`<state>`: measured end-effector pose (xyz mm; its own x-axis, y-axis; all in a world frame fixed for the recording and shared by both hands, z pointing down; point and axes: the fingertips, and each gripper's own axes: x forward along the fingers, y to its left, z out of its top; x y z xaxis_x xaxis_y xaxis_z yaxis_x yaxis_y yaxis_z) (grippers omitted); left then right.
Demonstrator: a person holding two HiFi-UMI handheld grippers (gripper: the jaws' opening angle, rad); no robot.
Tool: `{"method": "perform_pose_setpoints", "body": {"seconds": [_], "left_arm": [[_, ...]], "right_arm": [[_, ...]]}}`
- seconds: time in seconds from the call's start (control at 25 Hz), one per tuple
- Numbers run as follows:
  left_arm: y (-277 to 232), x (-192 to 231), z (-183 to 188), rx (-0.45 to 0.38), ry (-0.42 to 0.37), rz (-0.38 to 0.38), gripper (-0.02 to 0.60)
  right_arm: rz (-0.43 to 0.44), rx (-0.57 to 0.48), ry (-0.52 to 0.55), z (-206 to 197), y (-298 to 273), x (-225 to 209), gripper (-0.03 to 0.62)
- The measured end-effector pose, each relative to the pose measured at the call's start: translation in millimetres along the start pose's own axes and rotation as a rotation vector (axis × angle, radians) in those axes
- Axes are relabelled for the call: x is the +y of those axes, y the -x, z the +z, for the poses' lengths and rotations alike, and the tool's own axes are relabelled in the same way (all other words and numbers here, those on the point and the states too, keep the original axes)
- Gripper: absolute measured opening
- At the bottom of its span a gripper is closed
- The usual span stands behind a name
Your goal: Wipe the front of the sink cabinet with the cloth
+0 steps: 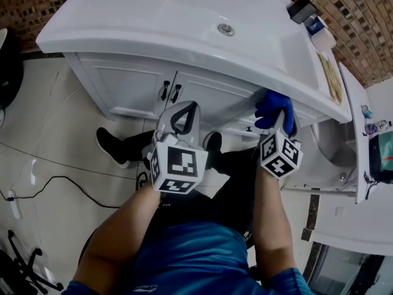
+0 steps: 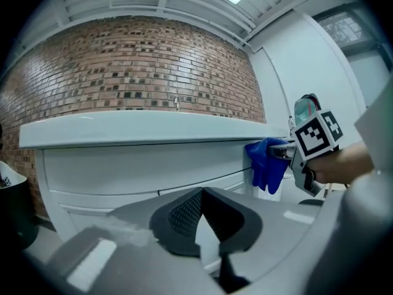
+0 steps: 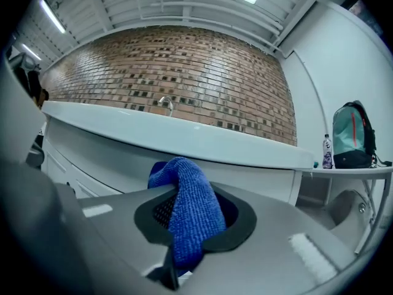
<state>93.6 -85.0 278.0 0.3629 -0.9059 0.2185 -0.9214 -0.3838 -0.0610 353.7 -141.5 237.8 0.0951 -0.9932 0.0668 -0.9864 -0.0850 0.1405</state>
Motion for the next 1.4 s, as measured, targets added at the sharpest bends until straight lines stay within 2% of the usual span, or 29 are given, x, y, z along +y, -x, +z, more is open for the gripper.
{"method": "perform_pose_setpoints", "body": {"seconds": [0.48,0.64,0.76,1.0,1.2,1.4], "left_arm": [[-3,5,-5,0.023,0.039,-0.004,0.006],[1,19,-1,0.009,0.042,0.026,0.006],[8,36,0,0.004,0.036,0.069,0.006],[34,85,-3,-0.003,0.055,0.191,0.006],[67,131,-15,0.002,0.069,0.276,0.006],[118,190,-22,0.009,0.052,0.394,0.006]], "right_arm": [[-0.058,0.057,-0.005,-17,-32,-24,0.055],[-0.065,0.051,-0.06,-20,-21,-22,0.055],[-0.04,0.049,-0.122,-24,-6,-2,0.055],[0.144,0.009,-0.144,-10,22,91,0.055],[0.349,-0.053,-0.122,17,47,191,0.055],[0.585,-0.093,-0.107,39,69,306,0.055]]}}
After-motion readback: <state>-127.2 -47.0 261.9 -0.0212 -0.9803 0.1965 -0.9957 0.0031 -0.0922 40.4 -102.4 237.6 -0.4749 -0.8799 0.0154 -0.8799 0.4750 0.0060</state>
